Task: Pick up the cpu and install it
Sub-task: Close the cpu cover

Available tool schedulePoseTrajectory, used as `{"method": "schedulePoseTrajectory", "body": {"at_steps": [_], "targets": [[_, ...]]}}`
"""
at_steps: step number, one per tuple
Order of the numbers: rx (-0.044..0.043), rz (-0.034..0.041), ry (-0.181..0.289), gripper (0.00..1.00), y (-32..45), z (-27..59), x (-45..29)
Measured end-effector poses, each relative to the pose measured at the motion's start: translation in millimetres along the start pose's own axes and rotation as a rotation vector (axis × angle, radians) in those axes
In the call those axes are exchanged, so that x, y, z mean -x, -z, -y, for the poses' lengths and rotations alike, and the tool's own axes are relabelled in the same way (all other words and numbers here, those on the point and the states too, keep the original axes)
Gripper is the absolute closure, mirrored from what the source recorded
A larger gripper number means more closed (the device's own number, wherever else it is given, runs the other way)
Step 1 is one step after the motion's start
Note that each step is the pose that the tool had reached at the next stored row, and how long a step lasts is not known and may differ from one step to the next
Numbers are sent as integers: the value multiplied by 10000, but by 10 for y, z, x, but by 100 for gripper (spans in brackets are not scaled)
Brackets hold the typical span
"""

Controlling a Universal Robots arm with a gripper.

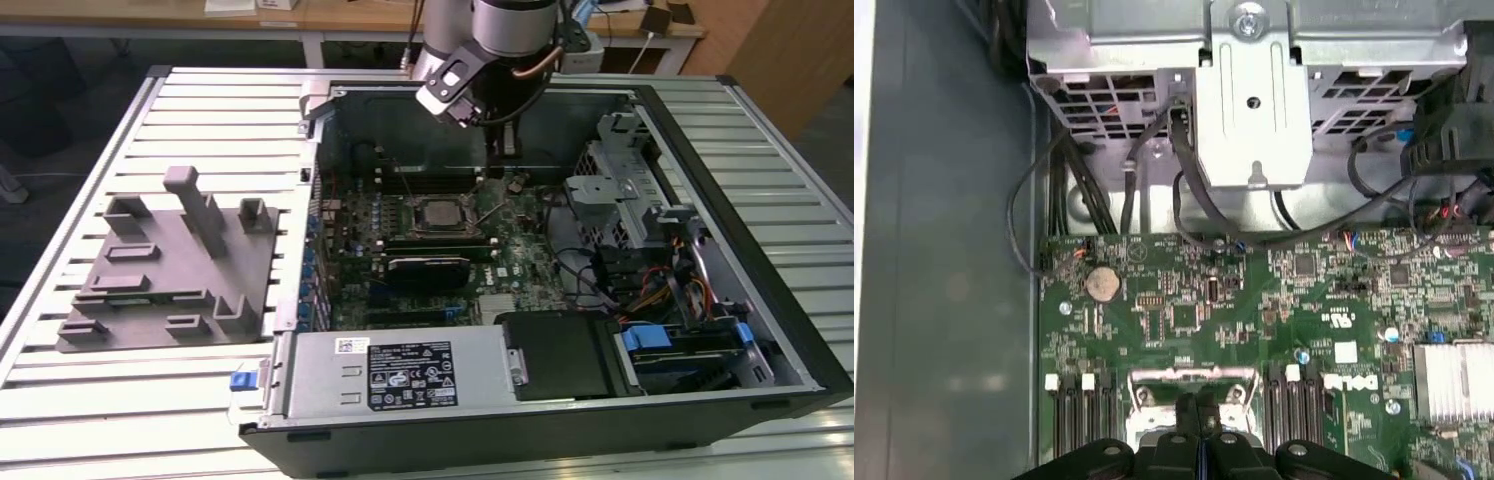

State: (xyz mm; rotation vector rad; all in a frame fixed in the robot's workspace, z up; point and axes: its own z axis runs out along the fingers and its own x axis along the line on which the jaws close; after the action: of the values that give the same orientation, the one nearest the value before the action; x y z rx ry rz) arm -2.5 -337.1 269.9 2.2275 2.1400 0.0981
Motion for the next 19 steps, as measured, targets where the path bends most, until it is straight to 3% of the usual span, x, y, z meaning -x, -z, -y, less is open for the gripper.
{"method": "schedulePoseTrajectory", "body": {"at_steps": [14, 19], "targets": [[-197, 9, -6, 89, -137, -333, -12], [-335, 16, -11, 89, -197, -378, -12]]}}
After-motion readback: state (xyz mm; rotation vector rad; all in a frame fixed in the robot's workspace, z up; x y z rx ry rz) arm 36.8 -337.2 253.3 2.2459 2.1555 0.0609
